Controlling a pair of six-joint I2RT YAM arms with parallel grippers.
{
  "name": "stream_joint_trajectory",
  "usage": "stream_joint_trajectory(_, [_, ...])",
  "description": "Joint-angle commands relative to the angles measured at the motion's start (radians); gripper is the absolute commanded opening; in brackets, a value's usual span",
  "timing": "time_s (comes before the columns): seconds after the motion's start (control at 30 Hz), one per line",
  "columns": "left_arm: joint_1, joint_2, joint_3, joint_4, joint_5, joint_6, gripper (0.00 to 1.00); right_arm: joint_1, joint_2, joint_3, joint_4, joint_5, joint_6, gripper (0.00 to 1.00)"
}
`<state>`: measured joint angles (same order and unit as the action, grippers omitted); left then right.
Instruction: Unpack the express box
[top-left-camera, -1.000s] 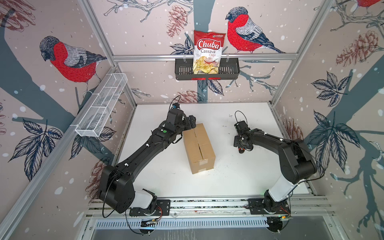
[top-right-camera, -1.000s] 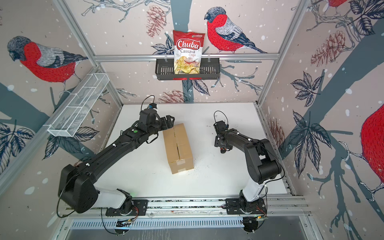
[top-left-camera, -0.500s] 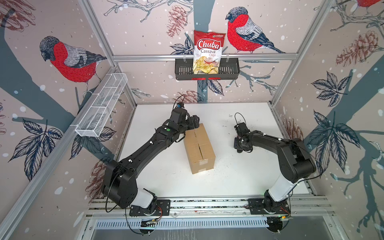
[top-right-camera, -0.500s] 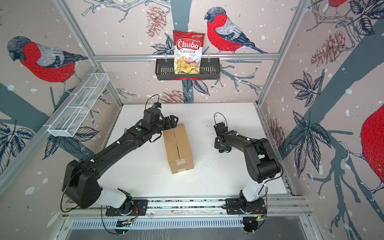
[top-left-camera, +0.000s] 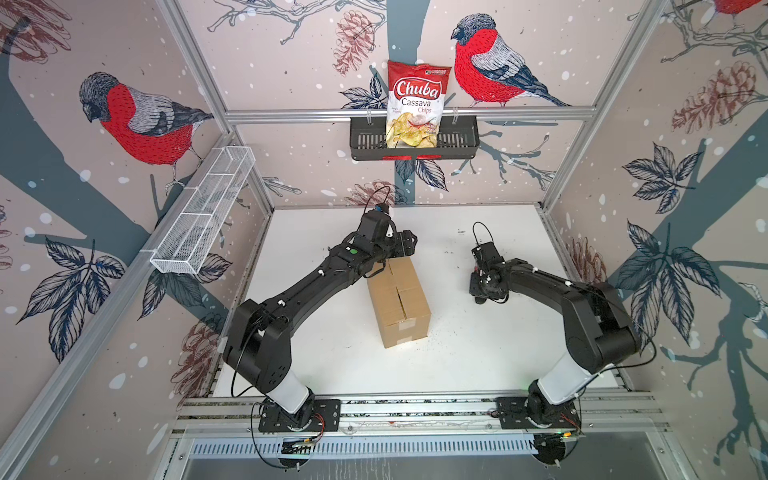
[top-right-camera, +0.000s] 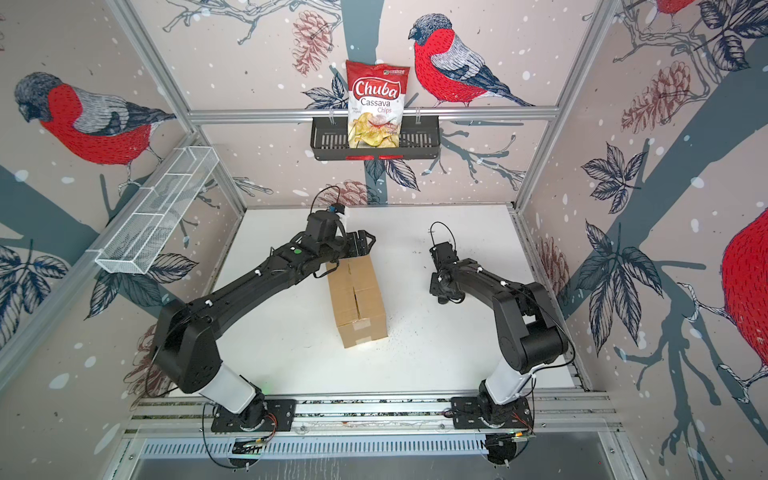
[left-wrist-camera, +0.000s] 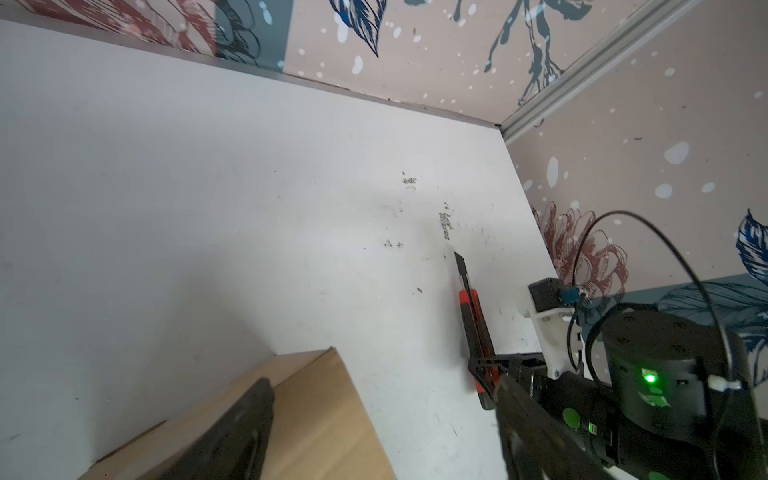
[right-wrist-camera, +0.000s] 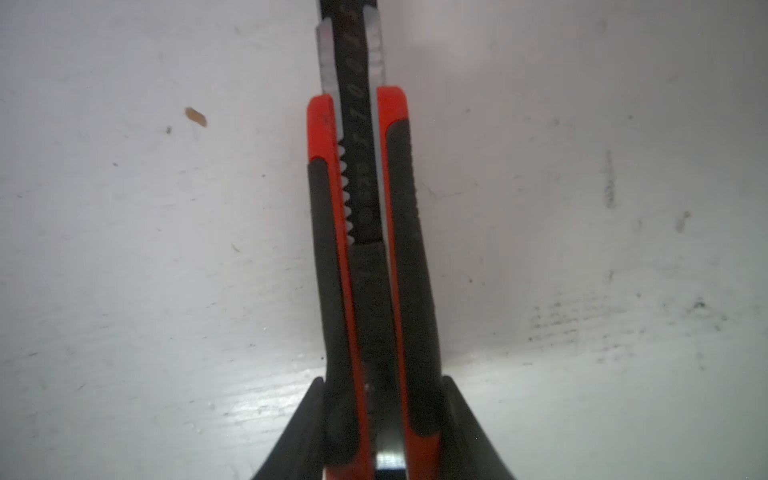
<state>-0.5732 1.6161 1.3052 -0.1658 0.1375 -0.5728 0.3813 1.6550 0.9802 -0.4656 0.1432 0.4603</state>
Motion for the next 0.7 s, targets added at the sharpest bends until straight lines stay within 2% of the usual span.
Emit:
stream_joint_trajectory(0.0, [-0.009,0.040,0.045,0.042,0.099,-0.015,0.82,0.000,-0.038,0.019,-0.027,-0.036,-0.023,0.18])
stream_joint_trajectory(0.4, [-0.078,0.248,0.235,0.129,0.217,-0.076,0.79,0.029,-0.202,0.047,-0.019,-0.176,-0.105,0.17])
stream_joint_trajectory(0.67, [-0.143,0.345,0.326,0.137,0.217,-0.089,0.76,0.075,-0.286,0.051,-0.021,-0.203,-0.121,0.17])
